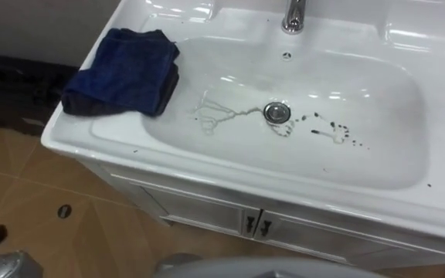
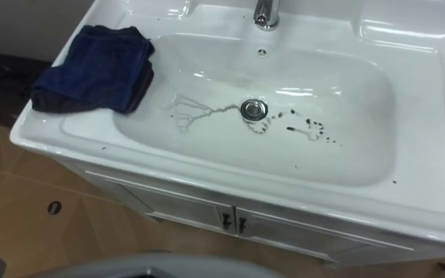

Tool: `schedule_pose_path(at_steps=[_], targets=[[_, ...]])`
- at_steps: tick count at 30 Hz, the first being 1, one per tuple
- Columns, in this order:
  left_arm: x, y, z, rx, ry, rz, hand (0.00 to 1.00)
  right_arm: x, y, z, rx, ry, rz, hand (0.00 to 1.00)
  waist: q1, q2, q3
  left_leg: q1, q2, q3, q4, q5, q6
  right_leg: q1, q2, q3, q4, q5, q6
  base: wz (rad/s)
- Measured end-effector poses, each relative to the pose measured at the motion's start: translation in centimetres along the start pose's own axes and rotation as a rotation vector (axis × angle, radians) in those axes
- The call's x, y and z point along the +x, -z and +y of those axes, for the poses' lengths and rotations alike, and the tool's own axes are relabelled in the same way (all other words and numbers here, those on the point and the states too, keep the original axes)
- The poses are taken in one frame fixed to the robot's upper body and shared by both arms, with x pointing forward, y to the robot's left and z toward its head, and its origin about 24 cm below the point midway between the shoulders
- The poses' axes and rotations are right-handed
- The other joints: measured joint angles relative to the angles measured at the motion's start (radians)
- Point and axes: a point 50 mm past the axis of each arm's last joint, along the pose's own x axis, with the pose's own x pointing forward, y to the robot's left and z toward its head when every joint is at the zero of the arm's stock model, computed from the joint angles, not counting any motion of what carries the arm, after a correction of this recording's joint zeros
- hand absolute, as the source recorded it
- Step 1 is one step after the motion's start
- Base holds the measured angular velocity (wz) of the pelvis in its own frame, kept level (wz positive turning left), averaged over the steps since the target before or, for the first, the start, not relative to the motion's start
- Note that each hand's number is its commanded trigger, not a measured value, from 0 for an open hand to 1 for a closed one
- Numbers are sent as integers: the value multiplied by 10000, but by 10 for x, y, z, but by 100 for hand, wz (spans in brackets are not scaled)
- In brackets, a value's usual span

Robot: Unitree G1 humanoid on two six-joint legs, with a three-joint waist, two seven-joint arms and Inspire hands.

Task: Wipe basin

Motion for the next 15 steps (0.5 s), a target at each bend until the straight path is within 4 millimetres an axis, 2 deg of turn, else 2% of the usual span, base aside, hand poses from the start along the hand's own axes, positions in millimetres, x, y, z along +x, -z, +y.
schedule_pose_path(at_steps=[1,6,12,15], targets=[[3,-17,-2,-142,-185,-807,0,0,0,0,-16,-2,-22,0,-15,13,3,2,1,-5,1,0,0,-2,2,15,-10,0,0,0],[-1,-68,-11,-1294,-539,-2974,0,-1,0,-1,-48,-7,-49,0,-152,84,15,0,-11,-55,14,-2,1,-4,-4,3,-17,0,0,0],[-15,-99,-14,-1572,-412,-4809,0,-2,3,-4,107,-56,-130,0,-615,243,16,59,-3,-58,21,-2,1,-17,17,194,-7,1,-1,-7],[-25,-115,-18,-1543,-140,-5972,0,-2,8,-3,304,-159,-63,0,-717,320,22,126,2,-25,18,-2,1,-11,15,263,9,2,-2,-9]])
